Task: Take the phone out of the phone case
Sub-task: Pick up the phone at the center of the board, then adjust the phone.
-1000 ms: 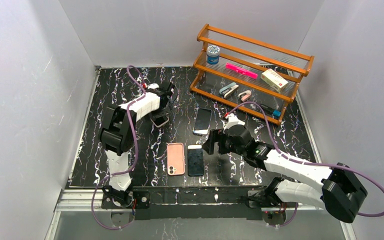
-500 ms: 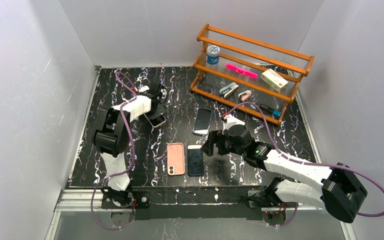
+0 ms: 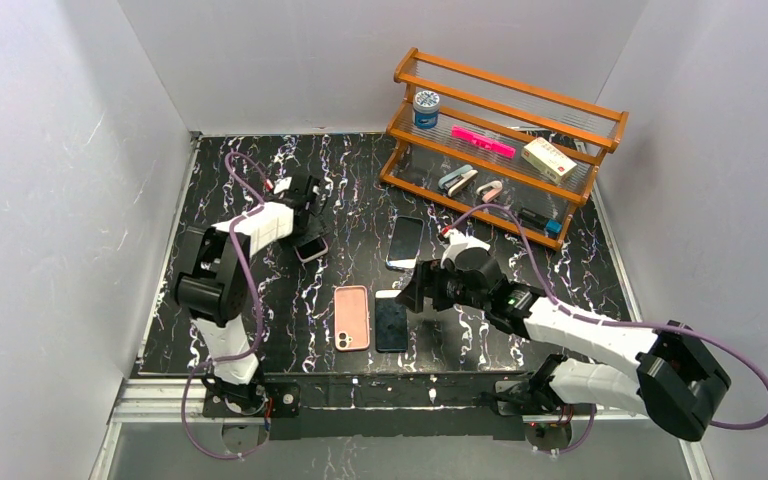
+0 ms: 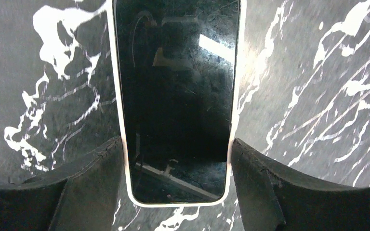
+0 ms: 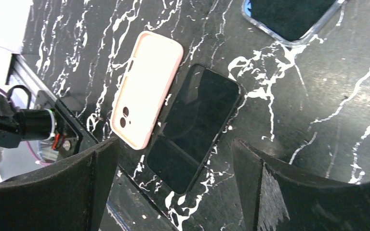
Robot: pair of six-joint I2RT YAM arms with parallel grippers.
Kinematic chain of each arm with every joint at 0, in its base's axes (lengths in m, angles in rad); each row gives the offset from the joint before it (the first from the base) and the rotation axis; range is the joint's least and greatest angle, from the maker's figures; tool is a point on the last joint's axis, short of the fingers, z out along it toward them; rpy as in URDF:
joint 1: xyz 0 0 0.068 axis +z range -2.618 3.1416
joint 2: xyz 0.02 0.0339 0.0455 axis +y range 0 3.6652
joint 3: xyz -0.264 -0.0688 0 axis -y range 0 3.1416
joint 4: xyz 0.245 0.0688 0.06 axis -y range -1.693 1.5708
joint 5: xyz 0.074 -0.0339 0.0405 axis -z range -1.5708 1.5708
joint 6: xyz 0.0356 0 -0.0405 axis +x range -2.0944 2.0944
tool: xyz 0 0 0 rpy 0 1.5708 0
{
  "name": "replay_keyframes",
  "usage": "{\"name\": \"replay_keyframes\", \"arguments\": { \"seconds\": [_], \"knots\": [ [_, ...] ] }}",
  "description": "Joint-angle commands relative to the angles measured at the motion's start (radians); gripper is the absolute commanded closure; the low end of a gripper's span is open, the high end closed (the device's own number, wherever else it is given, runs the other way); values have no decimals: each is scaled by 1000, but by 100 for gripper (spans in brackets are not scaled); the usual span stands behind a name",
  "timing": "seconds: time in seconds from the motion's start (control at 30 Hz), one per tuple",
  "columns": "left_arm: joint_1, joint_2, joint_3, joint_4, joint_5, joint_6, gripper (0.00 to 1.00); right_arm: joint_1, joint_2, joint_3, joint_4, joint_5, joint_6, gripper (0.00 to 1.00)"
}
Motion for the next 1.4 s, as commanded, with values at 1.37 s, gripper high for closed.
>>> {"name": "replay_keyframes", "arguments": {
  "seconds": [1.37],
  "knots": [
    [-45,-610,-501,419,564,-317,100,77,583,422,335,107,309,31]
  ]
}}
